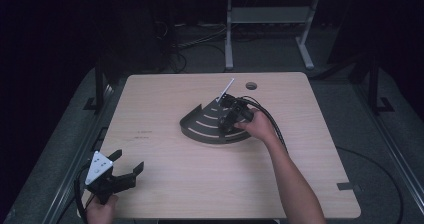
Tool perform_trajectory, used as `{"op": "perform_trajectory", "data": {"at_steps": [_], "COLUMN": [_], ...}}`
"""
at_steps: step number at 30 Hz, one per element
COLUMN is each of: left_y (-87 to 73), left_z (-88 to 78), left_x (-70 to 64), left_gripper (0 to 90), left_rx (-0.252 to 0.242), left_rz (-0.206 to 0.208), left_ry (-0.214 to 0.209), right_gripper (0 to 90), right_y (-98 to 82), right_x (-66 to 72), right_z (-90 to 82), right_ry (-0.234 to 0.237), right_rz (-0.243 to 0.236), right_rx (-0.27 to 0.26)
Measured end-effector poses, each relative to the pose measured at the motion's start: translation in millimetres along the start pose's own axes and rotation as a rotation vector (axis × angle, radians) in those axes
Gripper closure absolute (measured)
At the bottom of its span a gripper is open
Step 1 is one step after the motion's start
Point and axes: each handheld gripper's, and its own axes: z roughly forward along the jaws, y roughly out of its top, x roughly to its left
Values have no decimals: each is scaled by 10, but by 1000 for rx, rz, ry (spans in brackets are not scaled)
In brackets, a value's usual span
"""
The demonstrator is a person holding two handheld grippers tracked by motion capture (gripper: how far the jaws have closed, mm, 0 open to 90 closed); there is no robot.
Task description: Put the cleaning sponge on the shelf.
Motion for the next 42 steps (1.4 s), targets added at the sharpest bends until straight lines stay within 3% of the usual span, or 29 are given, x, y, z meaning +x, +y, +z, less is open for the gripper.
{"op": "perform_trajectory", "data": {"at_steps": [42], "left_y": [6], "left_z": [5], "left_x": [-10], "left_gripper": [137], "left_rx": [2], "left_rz": [5], "left_ry": [5], "right_gripper": [305], "right_y": [-15], "right_x": [-12], "right_z": [135], "right_ry": [-18], "right_rz": [15], "right_rx": [17]}}
